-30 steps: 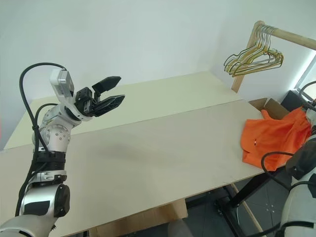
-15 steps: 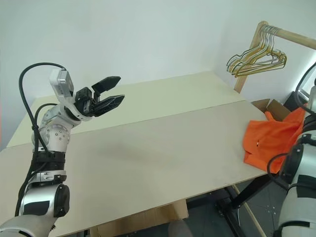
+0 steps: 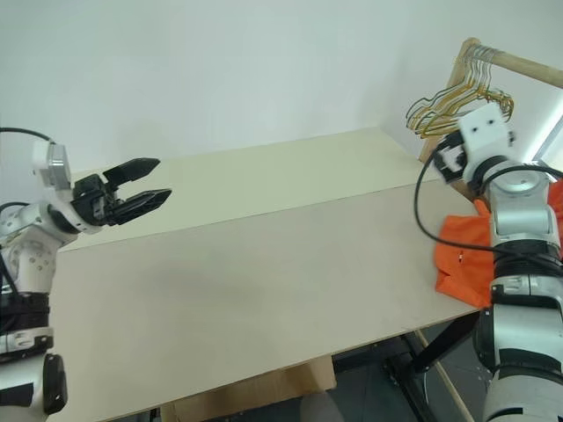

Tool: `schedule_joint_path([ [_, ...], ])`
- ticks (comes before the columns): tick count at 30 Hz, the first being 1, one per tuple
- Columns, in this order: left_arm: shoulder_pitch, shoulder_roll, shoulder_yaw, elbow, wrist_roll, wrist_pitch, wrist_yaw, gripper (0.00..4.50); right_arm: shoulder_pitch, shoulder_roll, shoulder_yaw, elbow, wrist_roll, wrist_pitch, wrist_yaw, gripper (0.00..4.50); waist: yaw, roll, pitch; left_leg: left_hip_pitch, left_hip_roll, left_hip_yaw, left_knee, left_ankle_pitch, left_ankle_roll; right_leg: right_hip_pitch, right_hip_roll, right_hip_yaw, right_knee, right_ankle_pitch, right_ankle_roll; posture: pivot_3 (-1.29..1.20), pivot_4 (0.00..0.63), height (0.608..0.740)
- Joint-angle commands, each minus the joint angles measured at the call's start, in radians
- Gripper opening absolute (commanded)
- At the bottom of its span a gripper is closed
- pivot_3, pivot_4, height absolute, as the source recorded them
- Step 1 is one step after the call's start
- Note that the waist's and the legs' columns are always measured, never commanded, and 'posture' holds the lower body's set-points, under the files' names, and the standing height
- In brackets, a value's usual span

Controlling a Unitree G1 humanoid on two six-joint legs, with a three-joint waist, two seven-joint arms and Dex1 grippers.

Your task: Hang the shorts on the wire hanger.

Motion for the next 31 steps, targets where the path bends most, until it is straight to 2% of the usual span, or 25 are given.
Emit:
schedule_joint_path([
  [1, 0.069, 0.043, 0.058, -0.09, -0.014, 0.026, 0.037, 4.5, 0.057, -0.036, 0.018, -0.208, 0.083, 0.047, 0.22, 4.43, 0.025, 0.0, 0.0, 0.0, 0.0, 0.0, 0.0, 0.0, 0.0, -0.001, 0.0, 0.0, 0.0, 0.0, 0.0, -0.11, 0.0, 0.74],
  [5, 0.168, 0.072, 0.1, -0.161, -0.006, 0.036, 0.073, 4.5, 0.167, -0.071, 0.025, -0.384, 0.122, 0.107, 0.342, 4.43, 0.1, 0.0, 0.0, -0.001, 0.001, 0.0, -0.001, 0.0, 0.0, -0.004, 0.0, 0.0, 0.001, 0.0, 0.0, -0.03, 0.0, 0.74],
  [11, 0.198, 0.124, 0.091, -0.167, 0.017, 0.076, 0.123, 4.5, 0.232, -0.072, -0.004, -0.451, 0.12, 0.163, 0.34, 4.43, 0.216, -0.001, 0.001, -0.009, 0.0, 0.0, -0.001, 0.001, -0.002, -0.018, 0.001, 0.001, 0.005, 0.002, -0.004, -0.01, 0.0, 0.74],
  [15, 0.209, 0.136, 0.069, -0.157, 0.043, 0.067, 0.123, 4.5, 0.264, -0.083, 0.001, -0.476, 0.109, 0.173, 0.346, 4.43, 0.26, -0.001, 0.001, -0.008, 0.0, 0.001, -0.001, 0.001, -0.002, -0.02, 0.002, 0.0, 0.005, 0.003, -0.006, -0.02, 0.0, 0.74],
  [19, 0.214, 0.139, 0.057, -0.15, 0.062, 0.059, 0.114, 4.5, 0.302, -0.101, -0.007, -0.498, 0.114, 0.164, 0.371, 4.43, 0.275, -0.001, 0.001, -0.011, -0.001, 0.002, -0.001, 0.001, -0.002, -0.02, 0.001, 0.0, 0.004, 0.003, -0.006, -0.02, 0.0, 0.74],
  [31, 0.207, 0.137, 0.047, -0.141, 0.089, 0.046, 0.103, 4.5, 0.322, -0.112, -0.001, -0.496, 0.103, 0.15, 0.375, 4.43, 0.261, -0.001, 0.001, -0.014, 0.0, 0.003, -0.001, 0.001, -0.002, -0.023, 0.004, 0.0, 0.005, 0.004, -0.006, -0.02, 0.0, 0.74],
])
